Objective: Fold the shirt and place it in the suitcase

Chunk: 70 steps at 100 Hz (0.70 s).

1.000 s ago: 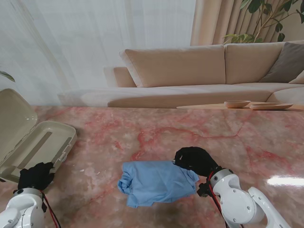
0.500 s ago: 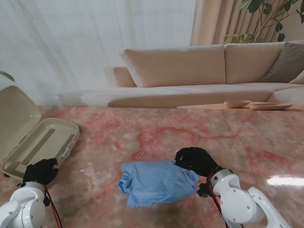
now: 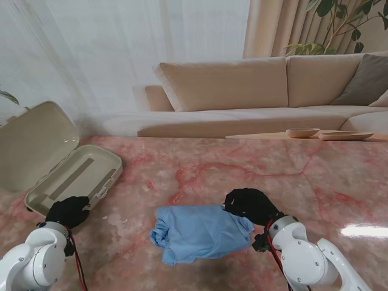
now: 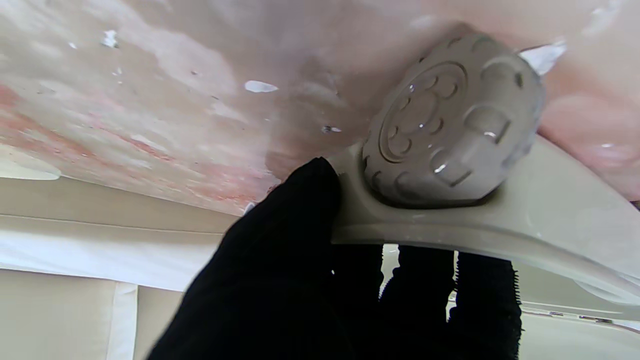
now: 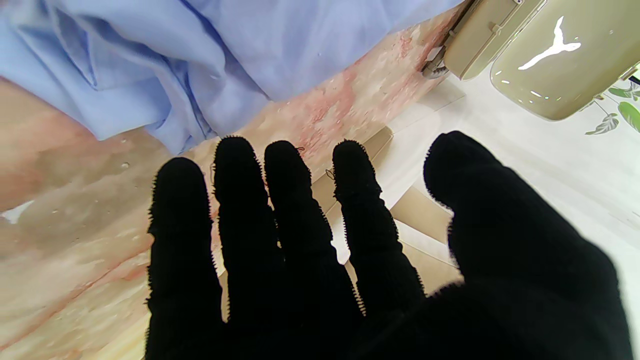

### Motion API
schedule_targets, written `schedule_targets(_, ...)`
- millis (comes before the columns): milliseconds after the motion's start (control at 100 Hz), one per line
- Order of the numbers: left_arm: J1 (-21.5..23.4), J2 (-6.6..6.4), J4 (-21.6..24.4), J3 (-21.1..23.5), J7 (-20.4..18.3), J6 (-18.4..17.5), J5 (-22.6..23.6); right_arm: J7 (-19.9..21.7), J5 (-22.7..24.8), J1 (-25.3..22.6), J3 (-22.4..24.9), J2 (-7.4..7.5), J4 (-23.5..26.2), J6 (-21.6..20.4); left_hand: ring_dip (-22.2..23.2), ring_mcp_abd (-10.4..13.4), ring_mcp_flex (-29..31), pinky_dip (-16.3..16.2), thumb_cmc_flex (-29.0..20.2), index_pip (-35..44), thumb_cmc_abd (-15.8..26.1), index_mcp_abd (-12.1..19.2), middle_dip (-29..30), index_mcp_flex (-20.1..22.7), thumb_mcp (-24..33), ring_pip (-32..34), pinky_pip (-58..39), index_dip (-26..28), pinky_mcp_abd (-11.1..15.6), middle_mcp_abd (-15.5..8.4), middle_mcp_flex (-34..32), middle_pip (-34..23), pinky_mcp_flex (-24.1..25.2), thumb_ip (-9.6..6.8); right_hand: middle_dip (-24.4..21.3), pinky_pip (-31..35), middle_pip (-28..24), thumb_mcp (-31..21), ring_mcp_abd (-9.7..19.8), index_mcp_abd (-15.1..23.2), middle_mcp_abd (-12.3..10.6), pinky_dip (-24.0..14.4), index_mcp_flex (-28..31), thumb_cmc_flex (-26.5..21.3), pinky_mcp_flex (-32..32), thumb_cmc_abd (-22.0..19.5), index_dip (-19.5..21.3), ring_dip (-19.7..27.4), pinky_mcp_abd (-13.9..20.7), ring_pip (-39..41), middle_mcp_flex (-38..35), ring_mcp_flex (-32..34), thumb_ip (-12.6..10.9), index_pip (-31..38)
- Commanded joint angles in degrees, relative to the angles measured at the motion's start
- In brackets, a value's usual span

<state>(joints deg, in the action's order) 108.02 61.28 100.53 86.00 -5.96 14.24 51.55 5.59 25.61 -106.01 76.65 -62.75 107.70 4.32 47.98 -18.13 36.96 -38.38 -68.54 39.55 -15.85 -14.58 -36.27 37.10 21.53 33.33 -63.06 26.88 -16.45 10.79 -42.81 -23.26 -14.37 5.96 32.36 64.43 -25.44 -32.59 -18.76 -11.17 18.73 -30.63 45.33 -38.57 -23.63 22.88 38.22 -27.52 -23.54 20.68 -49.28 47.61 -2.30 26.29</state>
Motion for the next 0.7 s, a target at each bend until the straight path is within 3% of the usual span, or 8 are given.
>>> schedule_targets(0, -0.6, 0.03, -0.99, -1.1, -1.07, -0.88, -0.27, 0.74, -0.33, -0.51, 0.09, -0.1, -0.4, 0.51, 1.13, 0.74, 1.29, -0.62, -5.43, 9.99, 3.46, 11.42, -0.23, 6.35, 9.97, 0.2, -0.63, 2.3, 0.23, -4.7, -2.93, -4.0, 0.59, -1.5, 0.87, 0.24, -0.92, -1.1, 0.35, 1.64, -1.1, -1.17, 0.7, 1.42, 0.14, 0.65, -0.42, -0.97, -0.7, 0.56, -1.07, 1.79, 0.85, 1.07)
schedule_targets(690, -12.46, -0.75, -8.81, -10.04, -3.13, -10.43, -5.04, 0.33, -1.04, -0.55, 0.48, -0.28, -1.16, 1.11, 3.99, 1.44, 1.06, -0.69, -5.43, 13.15, 3.51, 13.37, 0.71, 7.53, 10.79, -1.7, 0.29, 3.07, 0.64, -7.09, -3.98, -6.27, 1.17, -1.45, 0.86, 0.21, -0.93, -0.9, 0.23, 1.54, -1.0, -1.19, 0.77, 1.34, 0.24, 0.44, -0.5, -0.99, -0.74, 0.6, -1.05, 1.74, 0.81, 1.13)
